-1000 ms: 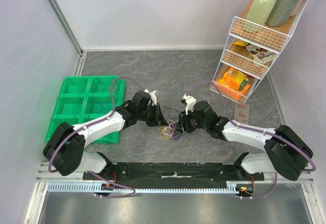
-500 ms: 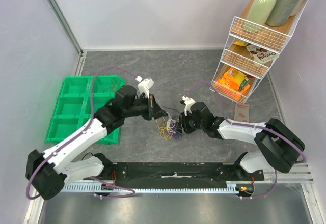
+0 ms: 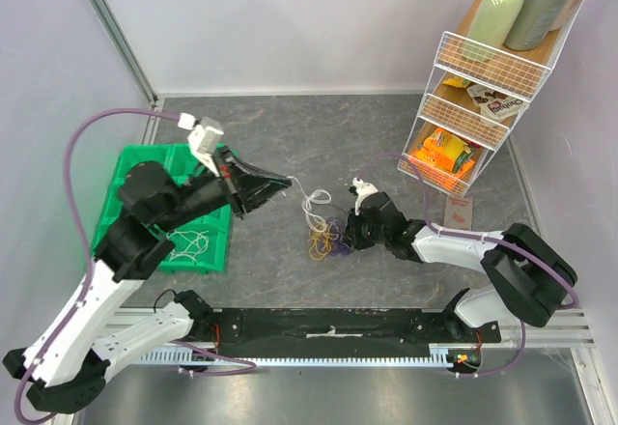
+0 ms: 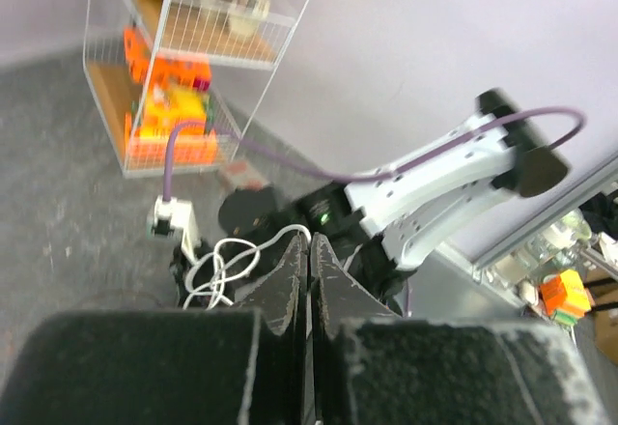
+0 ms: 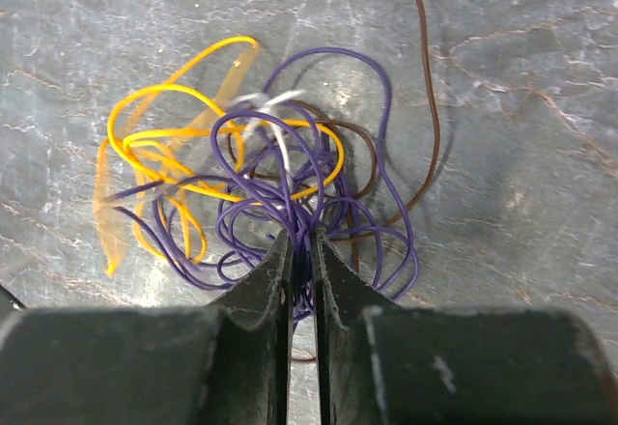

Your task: Untangle the cables

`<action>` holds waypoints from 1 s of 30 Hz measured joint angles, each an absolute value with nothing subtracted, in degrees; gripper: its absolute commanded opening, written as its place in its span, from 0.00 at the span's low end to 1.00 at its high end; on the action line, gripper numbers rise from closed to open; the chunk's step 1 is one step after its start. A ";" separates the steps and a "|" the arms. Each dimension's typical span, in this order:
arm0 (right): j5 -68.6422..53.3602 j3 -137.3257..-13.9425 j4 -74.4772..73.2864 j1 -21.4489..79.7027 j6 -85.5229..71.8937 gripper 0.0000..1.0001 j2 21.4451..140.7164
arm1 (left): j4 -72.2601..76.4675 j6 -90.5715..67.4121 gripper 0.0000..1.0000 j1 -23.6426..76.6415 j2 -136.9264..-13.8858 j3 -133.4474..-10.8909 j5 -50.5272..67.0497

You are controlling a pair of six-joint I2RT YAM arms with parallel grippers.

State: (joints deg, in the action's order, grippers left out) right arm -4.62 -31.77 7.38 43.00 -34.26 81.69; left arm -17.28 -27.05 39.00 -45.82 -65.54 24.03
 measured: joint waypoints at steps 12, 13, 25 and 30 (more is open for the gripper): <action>-2.94 -33.95 1.39 42.37 -30.74 0.65 76.97 | -15.38 -29.63 0.02 39.00 -43.77 -77.49 14.92; -2.94 -34.35 0.80 42.37 -29.80 0.70 75.20 | -15.42 -30.04 0.02 39.00 -44.49 -77.76 14.50; -19.88 -36.14 16.32 46.89 -19.90 0.81 59.00 | -17.45 -32.56 0.02 39.00 -49.67 -78.85 13.74; -25.47 -38.81 24.27 48.97 -21.56 0.77 66.59 | -17.43 -33.23 0.02 39.00 -49.10 -79.75 14.06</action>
